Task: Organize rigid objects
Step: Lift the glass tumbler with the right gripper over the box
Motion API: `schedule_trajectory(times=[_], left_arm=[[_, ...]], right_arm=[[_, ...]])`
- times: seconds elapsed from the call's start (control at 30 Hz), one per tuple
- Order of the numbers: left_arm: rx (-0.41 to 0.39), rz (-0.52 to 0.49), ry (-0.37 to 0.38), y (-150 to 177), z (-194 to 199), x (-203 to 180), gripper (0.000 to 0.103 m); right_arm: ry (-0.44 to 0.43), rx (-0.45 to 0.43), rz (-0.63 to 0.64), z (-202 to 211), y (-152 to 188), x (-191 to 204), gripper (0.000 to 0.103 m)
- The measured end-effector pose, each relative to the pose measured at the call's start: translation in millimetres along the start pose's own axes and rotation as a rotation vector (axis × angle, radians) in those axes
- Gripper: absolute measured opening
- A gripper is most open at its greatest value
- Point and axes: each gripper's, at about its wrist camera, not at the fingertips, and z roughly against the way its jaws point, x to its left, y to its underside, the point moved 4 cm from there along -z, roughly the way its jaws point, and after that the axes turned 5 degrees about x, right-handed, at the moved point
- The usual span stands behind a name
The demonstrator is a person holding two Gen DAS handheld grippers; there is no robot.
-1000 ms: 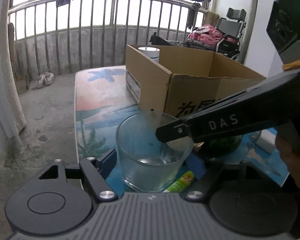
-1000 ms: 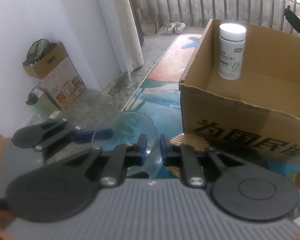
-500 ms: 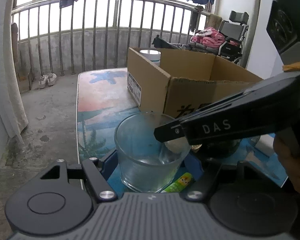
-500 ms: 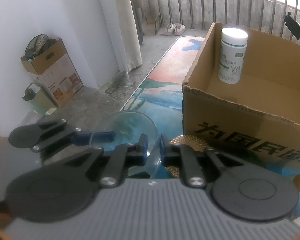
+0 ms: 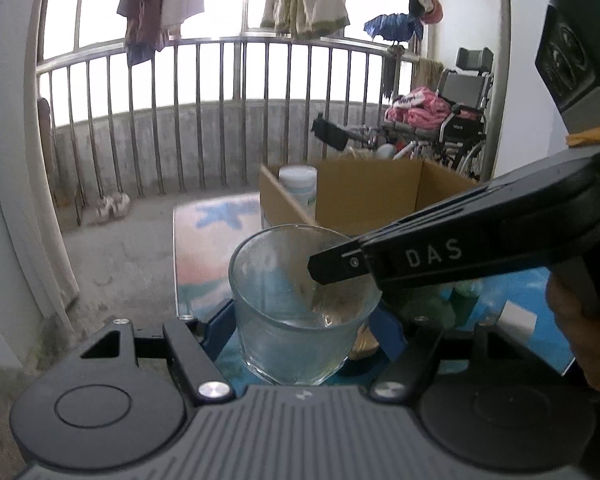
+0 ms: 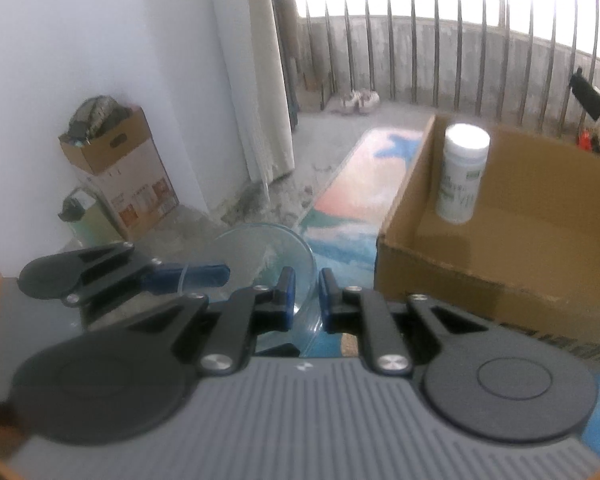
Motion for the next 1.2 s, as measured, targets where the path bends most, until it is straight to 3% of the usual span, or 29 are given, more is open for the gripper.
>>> schedule_trajectory(times=[0.4, 0.7, 0.93, 1.2], left_arm=[[-0.12, -0.094, -0.006, -66, 35, -46, 0.073], [-0.087, -0.099, 0.094, -136, -2, -72, 0.073], [0.021, -0.069, 0.163, -175, -72, -78, 0.073], [0.184, -0.018, 0.191, -185, -167, -60, 0.073]], right_arm=[[0.041, -0.153, 0.048, 95, -33, -15, 0.012], [0.085, -0.142, 0.043, 134, -79, -79, 0.013], [0.1, -0.043, -0.006, 118, -122, -151, 0.013], [0.063, 0.093, -0.121, 44, -150, -230, 0.013]])
